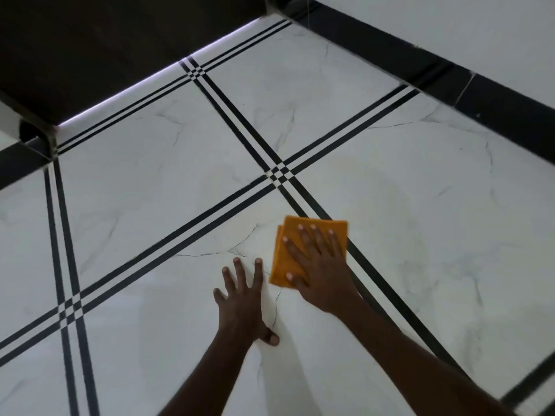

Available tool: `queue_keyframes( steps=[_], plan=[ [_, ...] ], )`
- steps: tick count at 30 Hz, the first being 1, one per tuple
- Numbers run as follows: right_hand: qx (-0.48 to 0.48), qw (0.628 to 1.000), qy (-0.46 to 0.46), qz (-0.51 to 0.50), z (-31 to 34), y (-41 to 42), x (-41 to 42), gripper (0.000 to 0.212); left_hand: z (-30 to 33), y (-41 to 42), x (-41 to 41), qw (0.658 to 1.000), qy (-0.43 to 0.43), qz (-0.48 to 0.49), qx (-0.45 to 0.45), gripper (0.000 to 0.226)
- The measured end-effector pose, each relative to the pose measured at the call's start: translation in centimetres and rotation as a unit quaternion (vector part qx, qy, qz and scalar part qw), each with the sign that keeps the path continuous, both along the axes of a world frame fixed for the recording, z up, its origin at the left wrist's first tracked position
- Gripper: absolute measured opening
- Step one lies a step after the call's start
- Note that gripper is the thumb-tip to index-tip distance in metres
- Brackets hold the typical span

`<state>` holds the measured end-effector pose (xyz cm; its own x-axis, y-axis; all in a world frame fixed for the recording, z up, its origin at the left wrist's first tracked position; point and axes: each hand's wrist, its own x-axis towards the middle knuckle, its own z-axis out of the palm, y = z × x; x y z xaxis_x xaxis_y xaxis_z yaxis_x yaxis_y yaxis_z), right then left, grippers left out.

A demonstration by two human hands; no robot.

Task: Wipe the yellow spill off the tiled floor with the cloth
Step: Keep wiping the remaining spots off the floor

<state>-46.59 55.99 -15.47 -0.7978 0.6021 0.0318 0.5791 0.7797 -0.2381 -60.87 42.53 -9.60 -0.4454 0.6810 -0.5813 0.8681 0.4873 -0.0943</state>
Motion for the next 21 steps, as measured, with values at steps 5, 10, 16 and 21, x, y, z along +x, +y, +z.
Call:
queue_keyframes(
  steps=[5, 10, 16, 21],
  plan=[
    [0.021, 0.994, -0.036, -0.1, -0.7, 7.1, 9.5, 0.074, -0.3, -0.3, -0.2, 1.0, -0.004, 0.005, 0.027, 0.166],
    [0.021, 0.974, -0.001, -0.227, -0.8, 13.2, 2.2, 0.078, -0.2, -0.4, -0.3, 0.999, -0.008, 0.008, 0.031, 0.162],
    [-0.02, 0.996, 0.009, -0.084, 0.3, -2.7, 5.4, 0.078, -0.1, -0.5, -0.4, 0.999, -0.006, 0.005, 0.04, 0.158],
    [-0.018, 0.974, -0.04, -0.221, -0.4, 2.2, 19.7, 0.078, -0.4, -0.7, -0.1, 0.998, 0.017, 0.002, 0.057, 0.155]
  ],
)
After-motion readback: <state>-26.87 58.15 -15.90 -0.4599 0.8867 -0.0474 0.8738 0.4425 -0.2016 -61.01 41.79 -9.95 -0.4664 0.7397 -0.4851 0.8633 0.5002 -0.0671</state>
